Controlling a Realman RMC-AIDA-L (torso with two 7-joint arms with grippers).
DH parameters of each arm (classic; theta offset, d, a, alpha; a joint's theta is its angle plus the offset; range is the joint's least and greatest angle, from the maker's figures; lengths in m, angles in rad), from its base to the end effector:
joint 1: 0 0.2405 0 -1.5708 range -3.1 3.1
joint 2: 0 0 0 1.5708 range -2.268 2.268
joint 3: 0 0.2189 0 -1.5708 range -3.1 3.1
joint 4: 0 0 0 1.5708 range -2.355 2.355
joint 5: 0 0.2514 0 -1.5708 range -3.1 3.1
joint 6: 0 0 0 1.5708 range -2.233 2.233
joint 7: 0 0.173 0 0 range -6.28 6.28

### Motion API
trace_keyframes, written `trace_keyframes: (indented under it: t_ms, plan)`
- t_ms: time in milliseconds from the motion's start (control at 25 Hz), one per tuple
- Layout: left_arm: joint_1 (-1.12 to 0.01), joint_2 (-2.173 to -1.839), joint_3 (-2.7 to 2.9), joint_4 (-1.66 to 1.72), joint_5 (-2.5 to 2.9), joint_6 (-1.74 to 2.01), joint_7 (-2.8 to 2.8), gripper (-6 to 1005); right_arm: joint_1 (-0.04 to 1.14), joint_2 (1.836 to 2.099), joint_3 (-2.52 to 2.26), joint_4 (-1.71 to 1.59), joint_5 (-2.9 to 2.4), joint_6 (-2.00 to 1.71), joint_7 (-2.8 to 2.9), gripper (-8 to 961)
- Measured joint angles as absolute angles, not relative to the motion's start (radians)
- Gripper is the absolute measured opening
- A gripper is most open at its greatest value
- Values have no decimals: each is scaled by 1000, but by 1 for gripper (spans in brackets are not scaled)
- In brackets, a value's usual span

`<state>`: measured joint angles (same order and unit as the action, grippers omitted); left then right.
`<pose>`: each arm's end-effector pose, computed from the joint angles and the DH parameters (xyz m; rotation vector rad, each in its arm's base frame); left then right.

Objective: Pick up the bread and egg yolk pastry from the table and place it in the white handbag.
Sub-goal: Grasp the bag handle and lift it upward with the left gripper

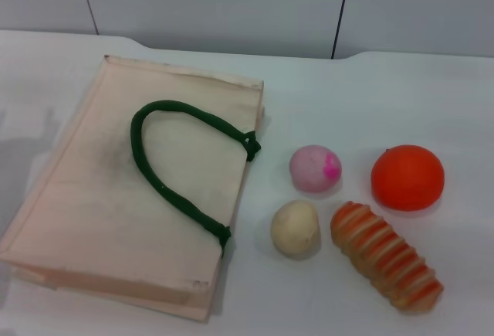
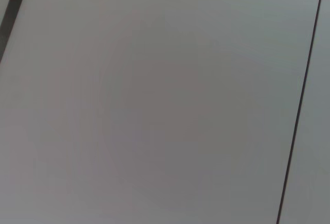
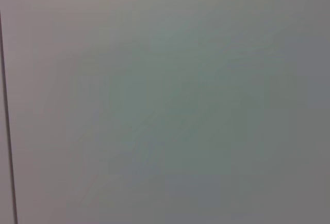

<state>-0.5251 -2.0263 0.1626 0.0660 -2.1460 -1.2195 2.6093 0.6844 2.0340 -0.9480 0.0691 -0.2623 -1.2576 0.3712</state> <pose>-0.3628 0.3860 0.0868 -1.2318 -0.6828 -0.9187 0.2995 0.4207 0.0427 -1.4058 0.5689 0.9243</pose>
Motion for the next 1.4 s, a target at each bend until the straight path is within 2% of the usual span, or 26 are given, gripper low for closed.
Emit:
trace_keyframes:
  t_ms: [1120, 1400]
  plan:
    - [-527, -2025, 167, 69, -2132, -1215, 2577, 861, 692, 2034, -950, 73, -270, -1258, 370, 888]
    - [-530, -2006, 167, 100, -1975, -1182, 2404, 860, 688, 2033, -952, 72, -270, -1258, 370, 888]
